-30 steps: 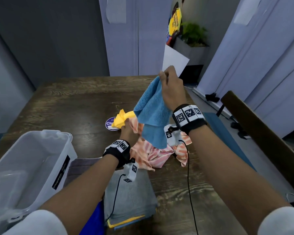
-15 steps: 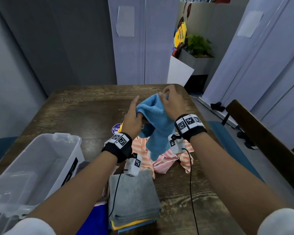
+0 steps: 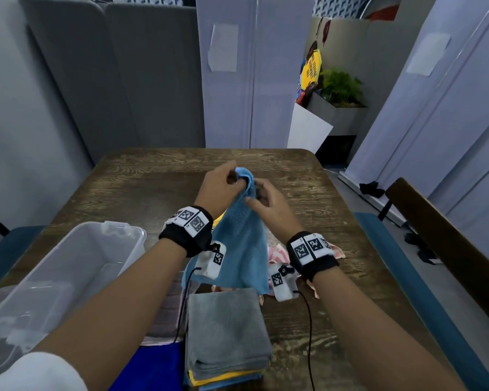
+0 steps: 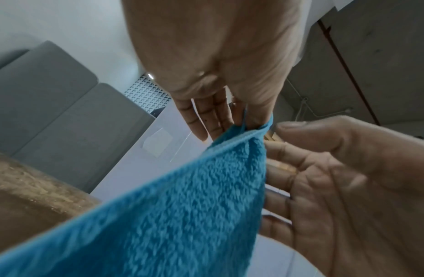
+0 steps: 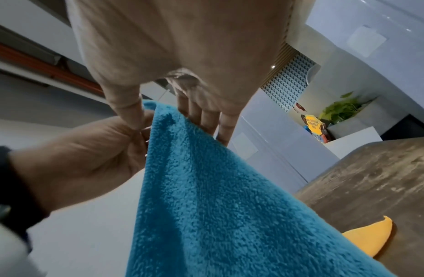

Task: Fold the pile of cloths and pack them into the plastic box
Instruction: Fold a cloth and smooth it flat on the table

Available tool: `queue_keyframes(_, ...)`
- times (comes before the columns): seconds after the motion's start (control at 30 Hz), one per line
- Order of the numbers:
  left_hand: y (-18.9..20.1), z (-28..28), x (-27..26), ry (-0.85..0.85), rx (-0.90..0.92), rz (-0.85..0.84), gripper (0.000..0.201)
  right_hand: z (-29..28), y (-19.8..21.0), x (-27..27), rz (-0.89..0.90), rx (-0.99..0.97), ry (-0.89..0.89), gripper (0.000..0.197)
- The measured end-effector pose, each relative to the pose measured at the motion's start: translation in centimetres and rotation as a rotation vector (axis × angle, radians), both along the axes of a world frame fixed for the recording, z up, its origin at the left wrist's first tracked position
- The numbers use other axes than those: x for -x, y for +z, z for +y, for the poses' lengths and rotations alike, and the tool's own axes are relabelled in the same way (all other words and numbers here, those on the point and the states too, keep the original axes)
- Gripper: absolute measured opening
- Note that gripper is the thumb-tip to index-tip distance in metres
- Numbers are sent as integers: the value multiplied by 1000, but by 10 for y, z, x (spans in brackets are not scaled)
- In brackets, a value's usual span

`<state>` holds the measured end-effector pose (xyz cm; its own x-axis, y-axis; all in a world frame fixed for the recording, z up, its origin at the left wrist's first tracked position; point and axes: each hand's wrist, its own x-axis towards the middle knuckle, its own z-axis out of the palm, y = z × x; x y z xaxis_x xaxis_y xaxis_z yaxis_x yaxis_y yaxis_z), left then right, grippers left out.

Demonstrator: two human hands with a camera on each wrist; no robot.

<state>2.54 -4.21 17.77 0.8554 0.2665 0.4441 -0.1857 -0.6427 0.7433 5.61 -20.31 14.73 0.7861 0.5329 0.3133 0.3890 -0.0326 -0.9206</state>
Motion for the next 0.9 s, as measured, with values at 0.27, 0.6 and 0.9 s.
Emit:
queue_keyframes(0.27, 25, 5, 2, -90, 38, -17, 15, 17, 5, 13, -124, 309, -91, 47)
queue_keyframes(0.6, 56, 14, 7, 26, -10, -198, 20, 18, -11, -1, -206, 377, -244, 23)
queue_keyframes(0.9, 62, 33, 10, 237, 81, -415, 23, -1, -40, 10, 8, 230, 35, 22)
